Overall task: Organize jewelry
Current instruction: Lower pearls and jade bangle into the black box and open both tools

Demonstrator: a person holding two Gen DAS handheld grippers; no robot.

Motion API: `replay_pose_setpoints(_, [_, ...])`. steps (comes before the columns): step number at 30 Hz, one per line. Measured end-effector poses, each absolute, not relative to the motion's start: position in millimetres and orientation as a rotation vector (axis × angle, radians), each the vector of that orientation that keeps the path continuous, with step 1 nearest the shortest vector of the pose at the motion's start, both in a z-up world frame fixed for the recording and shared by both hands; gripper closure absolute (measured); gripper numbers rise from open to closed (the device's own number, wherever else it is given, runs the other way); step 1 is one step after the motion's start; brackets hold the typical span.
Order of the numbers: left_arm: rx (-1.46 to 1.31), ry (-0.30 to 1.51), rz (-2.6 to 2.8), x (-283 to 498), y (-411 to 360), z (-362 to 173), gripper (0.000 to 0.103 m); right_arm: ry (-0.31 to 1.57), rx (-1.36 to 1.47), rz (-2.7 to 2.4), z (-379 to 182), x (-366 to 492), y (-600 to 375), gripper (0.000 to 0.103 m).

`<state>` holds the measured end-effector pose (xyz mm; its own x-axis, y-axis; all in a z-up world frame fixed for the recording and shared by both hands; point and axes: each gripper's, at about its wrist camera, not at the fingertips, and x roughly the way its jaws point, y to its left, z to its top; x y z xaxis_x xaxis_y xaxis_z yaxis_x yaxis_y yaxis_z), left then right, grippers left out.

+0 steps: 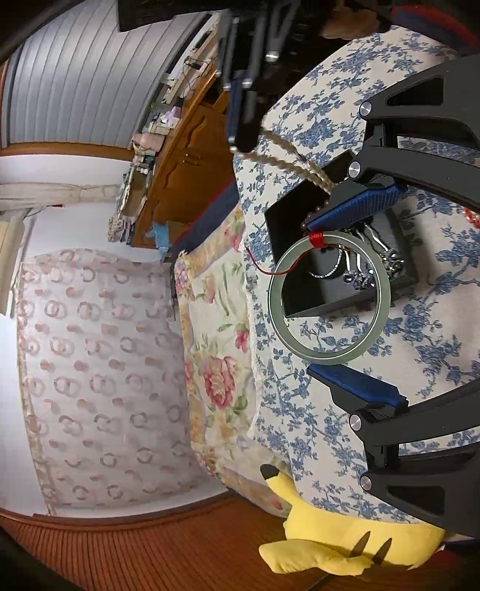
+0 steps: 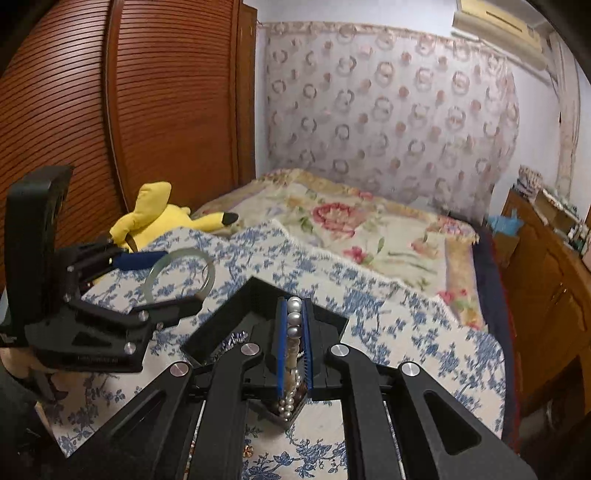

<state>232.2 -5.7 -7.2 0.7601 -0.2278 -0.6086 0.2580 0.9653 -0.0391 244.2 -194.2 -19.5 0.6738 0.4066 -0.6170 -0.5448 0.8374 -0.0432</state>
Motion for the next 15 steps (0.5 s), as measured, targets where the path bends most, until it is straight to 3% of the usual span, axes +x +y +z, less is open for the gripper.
replay_pose_setpoints(6, [0.059, 0.686, -0.256, 251.9, -13.4, -17.7, 0.034, 0.677, -0.197, 0.547, -34.5, 250.0, -202.0, 0.093])
replay_pose_setpoints(10, [0.072, 0.707, -0.25, 264.5, -17.9, -25.4, 0.034, 0.676, -0.185, 0.548, -35.2, 249.2, -210.1, 0.076])
replay_pose_setpoints(15, [0.091, 0.745, -0.24, 281.9, -28.0, -36.2, 0.034, 0.671, -0.186, 0.533, -37.6, 242.2, -222.0, 0.076])
